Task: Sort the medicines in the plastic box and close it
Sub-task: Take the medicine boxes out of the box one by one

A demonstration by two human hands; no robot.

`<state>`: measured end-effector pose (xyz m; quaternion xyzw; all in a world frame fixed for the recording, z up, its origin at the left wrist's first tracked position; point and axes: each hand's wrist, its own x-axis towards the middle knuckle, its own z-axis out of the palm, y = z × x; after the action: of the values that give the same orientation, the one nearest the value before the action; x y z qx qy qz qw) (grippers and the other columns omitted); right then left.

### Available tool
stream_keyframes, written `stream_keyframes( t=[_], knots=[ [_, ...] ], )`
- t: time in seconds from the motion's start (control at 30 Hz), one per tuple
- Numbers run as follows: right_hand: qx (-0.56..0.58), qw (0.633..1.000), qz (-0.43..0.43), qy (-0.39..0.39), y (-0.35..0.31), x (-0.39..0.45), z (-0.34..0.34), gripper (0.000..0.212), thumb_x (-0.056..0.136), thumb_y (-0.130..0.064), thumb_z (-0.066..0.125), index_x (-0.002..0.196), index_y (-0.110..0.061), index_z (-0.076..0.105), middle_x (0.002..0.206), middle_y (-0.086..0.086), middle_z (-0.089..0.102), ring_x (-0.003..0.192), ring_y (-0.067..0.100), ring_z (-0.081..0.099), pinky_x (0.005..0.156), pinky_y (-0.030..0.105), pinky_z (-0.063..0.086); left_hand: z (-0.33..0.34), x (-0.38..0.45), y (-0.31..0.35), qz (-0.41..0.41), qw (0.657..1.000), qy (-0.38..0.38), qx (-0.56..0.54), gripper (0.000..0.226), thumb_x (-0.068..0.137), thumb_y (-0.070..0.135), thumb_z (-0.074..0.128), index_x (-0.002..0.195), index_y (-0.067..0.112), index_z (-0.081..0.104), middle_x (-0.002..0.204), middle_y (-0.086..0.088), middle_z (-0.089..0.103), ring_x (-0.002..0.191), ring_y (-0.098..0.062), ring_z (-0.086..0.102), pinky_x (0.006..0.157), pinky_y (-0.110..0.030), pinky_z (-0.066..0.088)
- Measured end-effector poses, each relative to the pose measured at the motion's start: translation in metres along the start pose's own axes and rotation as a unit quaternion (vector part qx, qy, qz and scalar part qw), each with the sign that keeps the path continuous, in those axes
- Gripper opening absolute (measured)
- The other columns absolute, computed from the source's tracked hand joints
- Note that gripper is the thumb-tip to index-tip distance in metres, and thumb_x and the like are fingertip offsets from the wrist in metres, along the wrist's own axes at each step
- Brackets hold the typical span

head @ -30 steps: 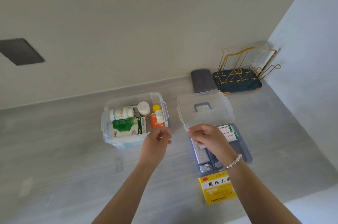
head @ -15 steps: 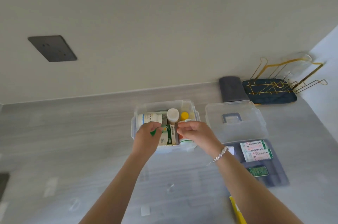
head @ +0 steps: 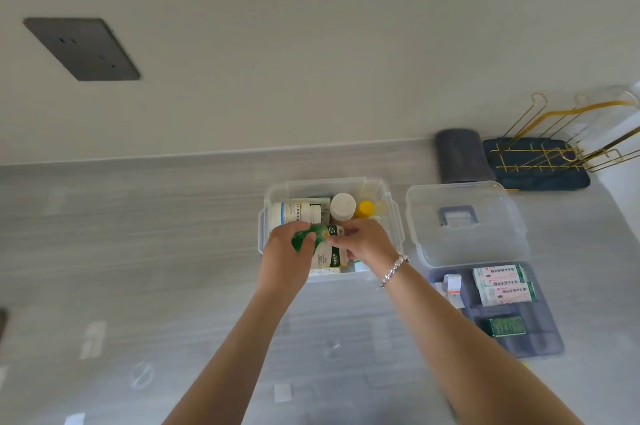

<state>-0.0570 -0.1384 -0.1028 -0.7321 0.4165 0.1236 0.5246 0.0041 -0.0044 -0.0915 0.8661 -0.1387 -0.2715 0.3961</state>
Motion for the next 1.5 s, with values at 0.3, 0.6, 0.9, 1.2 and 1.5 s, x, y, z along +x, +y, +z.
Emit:
stream_keyframes(
  t=[0.3,0.6,0.9,1.2,1.5],
  knots=[
    [0.088,0.994,0.059,-0.016,-0.004,-0.002,-0.002,0.027,0.079,-0.014,0.070,0.103,-0.001,0.065,0.107,0.016,0.069,0.097,0.027,0.068,0.069,0.030,0.057,-0.005,-0.001,0.002,-0.030,0.998,0.004,-0.060,0.028,0.092,0.023,0.049,0.118,0.019,0.059,0.124,0.000,0.061,0.110,-0.016,0.057,0.088,-0.027,0.047],
    [0.146,0.988,0.037,0.041,-0.004,-0.011,-0.006,0.019,0.076,-0.019,0.073,0.082,-0.001,0.070,0.095,0.024,0.071,0.091,0.041,0.068,0.083,0.054,0.054,-0.010,-0.013,0.006,-0.019,0.995,0.041,-0.087,0.026,0.092,0.017,0.047,0.112,0.019,0.063,0.119,0.004,0.062,0.099,-0.006,0.055,0.073,-0.013,0.040],
    [0.217,0.972,-0.026,0.081,-0.005,-0.042,-0.043,0.022,0.081,-0.020,0.067,0.091,0.000,0.071,0.079,0.015,0.073,0.048,0.011,0.063,0.042,0.019,0.047,-0.012,-0.020,0.018,-0.014,0.994,0.063,-0.087,0.049,0.093,0.029,0.050,0.140,0.023,0.037,0.144,-0.002,0.041,0.125,-0.022,0.047,0.094,-0.033,0.044],
    [0.217,0.960,-0.102,0.143,0.023,-0.089,-0.072,0.020,0.094,-0.022,0.046,0.104,-0.034,0.059,0.085,-0.015,0.066,0.073,-0.001,0.064,0.056,0.014,0.052,0.011,-0.045,0.046,-0.065,0.957,-0.037,-0.282,0.035,0.093,0.015,0.051,0.127,0.022,0.050,0.093,0.002,0.066,0.089,-0.016,0.064,0.062,-0.030,0.059],
    [0.134,0.975,-0.100,0.145,0.073,-0.138,-0.102,0.034,0.098,-0.032,0.035,0.102,-0.017,0.065,0.093,0.011,0.072,0.082,0.023,0.067,0.066,0.030,0.047,0.069,-0.093,0.071,0.015,0.967,-0.062,-0.247,0.029,0.093,0.011,0.050,0.114,0.028,0.060,0.095,0.006,0.070,0.092,-0.012,0.065,0.071,-0.033,0.056]
  ],
)
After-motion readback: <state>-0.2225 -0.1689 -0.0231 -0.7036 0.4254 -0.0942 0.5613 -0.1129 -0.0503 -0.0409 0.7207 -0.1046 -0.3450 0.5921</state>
